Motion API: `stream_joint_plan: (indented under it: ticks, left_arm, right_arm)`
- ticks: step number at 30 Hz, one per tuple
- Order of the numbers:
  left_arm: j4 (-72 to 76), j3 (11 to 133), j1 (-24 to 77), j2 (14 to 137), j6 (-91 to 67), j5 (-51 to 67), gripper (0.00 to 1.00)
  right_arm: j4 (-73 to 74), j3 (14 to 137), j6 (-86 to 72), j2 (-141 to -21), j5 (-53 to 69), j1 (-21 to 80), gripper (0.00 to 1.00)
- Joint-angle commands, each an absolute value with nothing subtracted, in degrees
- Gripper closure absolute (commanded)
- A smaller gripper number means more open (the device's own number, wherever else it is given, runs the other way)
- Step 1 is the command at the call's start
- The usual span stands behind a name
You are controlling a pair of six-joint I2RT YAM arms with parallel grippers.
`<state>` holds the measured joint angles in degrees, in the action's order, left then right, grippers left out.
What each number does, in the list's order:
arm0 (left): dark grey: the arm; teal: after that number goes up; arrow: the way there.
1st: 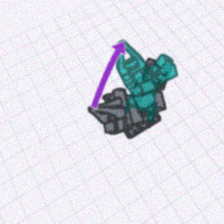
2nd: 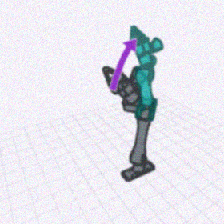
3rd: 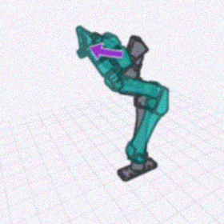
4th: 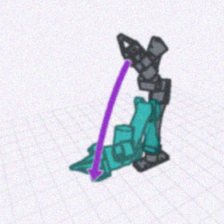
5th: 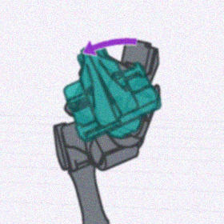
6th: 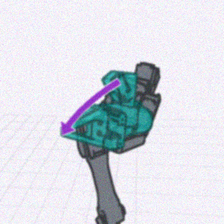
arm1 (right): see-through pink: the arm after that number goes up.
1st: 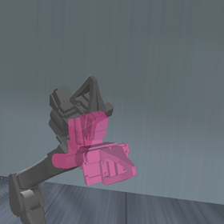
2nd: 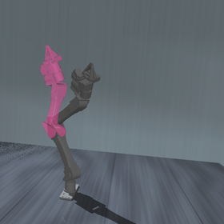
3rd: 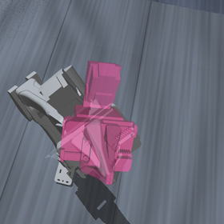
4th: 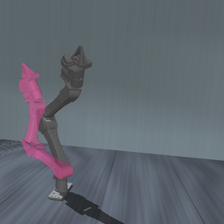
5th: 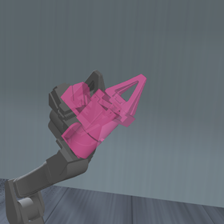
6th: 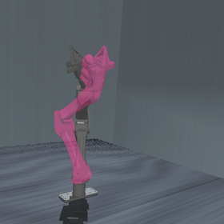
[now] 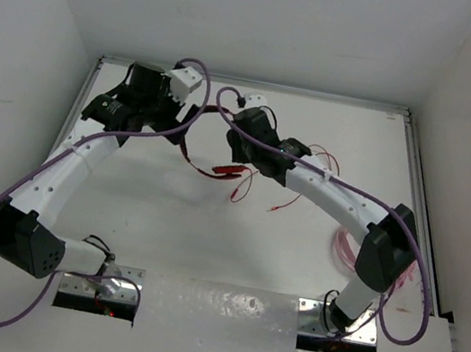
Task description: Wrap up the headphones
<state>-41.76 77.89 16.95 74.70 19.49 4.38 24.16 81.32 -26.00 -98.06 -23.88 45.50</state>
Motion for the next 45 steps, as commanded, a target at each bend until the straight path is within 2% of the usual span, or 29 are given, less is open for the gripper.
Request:
stream_joint_plan:
  ticks: [1, 4, 7, 8, 9, 10, 11, 14, 15, 16, 17, 18, 20, 21, 25, 29, 31, 33, 35, 37, 39, 41, 45]
  left_arm:
    - [-42.72, 77.53, 18.02, 74.36, 16.44, -4.87, 0.15]
    - [-41.40, 75.85, 18.02, 74.18, 15.03, -11.67, 0.18]
    - [-40.52, 76.81, 18.02, 74.09, 14.68, -8.55, 0.22]
    - [-40.43, 77.60, 18.10, 74.27, 14.33, -7.74, 0.27]
    - [-40.52, 77.96, 18.02, 74.70, 13.89, -7.39, 0.43]
    - [-40.60, 78.13, 18.10, 74.88, 13.19, -7.38, 0.54]
    - [-40.78, 78.48, 18.11, 74.97, 12.92, -7.64, 0.74]
    - [-42.09, 78.84, 18.11, 74.88, 12.48, -8.09, 1.00]
    - [-42.45, 78.75, 18.11, 74.80, 12.22, -8.17, 1.00]
    - [-42.80, 78.49, 18.11, 74.71, 11.52, -8.00, 1.00]
    - [-43.59, 78.14, 18.11, 74.53, 10.90, -7.82, 1.00]
    - [-43.85, 76.92, 18.11, 74.18, 9.07, -7.56, 1.00]
    - [-44.73, 75.77, 18.11, 74.09, 6.87, -7.21, 1.00]
    - [-45.17, 75.33, 18.02, 74.35, 5.81, -6.95, 1.00]
    - [-45.00, 74.62, 17.40, 74.88, 2.38, -2.39, 1.00]
    - [-46.75, 81.27, 14.78, 78.48, 1.50, 1.30, 1.00]
    - [-48.68, 85.67, 13.02, 81.46, 0.53, 4.55, 1.00]
    - [-49.74, 93.58, 11.61, 84.44, -1.73, 8.07, 1.00]
    - [-51.32, 99.46, 9.59, 86.47, -2.54, 12.64, 1.00]
    - [-52.55, 108.08, 8.27, 89.46, -3.25, 15.11, 1.00]
    - [-52.74, 112.91, 8.09, 90.53, -3.25, 15.73, 1.00]
    - [-52.47, 114.78, 8.09, 90.62, -3.51, 16.61, 1.00]
    - [-51.42, 117.77, 8.09, 90.27, -5.27, 18.63, 1.00]
  right_arm:
    - [18.63, 88.06, -27.51, -97.64, -25.05, 48.68, 1.00]
    - [18.46, 88.59, -27.25, -97.21, -24.53, 50.71, 1.00]
    - [18.72, 88.59, -27.16, -96.60, -23.29, 51.59, 1.00]
    - [18.63, 88.59, -26.98, -96.42, -23.12, 51.77, 1.00]
    - [18.46, 88.42, -26.72, -96.24, -22.94, 51.85, 1.00]
    - [18.02, 87.98, -26.11, -96.07, -22.42, 52.03, 1.00]
    - [17.84, 87.80, -25.84, -95.63, -22.24, 51.94, 1.00]
    - [18.37, 87.63, -23.56, -95.10, -21.71, 52.03, 1.00]
    - [18.72, 88.24, -22.77, -95.10, -21.36, 51.94, 0.96]
    - [19.85, 88.85, -20.50, -95.01, -21.10, 51.94, 0.66]
    - [20.65, 89.55, -19.17, -94.84, -20.48, 51.94, 0.47]
    - [22.57, 91.56, -16.46, -94.31, -20.13, 51.94, 0.18]
    - [24.07, 93.33, -13.64, -93.00, -19.78, 51.94, 0.04]
    - [24.52, 93.95, -12.41, -90.55, -19.78, 51.86, 0.01]
    - [23.48, 90.63, -7.66, -81.15, -19.17, 50.89, 0.01]
    - [19.69, 79.31, -3.97, -69.11, -13.02, 50.63, 0.01]
    - [18.03, 70.08, -0.03, -62.18, -10.11, 50.54, 0.07]
    - [16.10, 60.10, 4.73, -58.29, -11.50, 50.54, 0.21]
    - [11.71, 53.38, 11.92, -53.47, -17.21, 50.45, 0.25]
    - [5.06, 43.89, 21.06, -51.34, -22.12, 50.01, 0.22]
    - [-0.24, 36.70, 26.95, -50.01, -23.55, 49.05, 0.13]
    - [-6.93, 34.11, 32.25, -50.53, -19.80, 44.58, 0.07]
    - [-11.24, 33.31, 31.45, -57.19, -6.53, 32.98, 0.01]
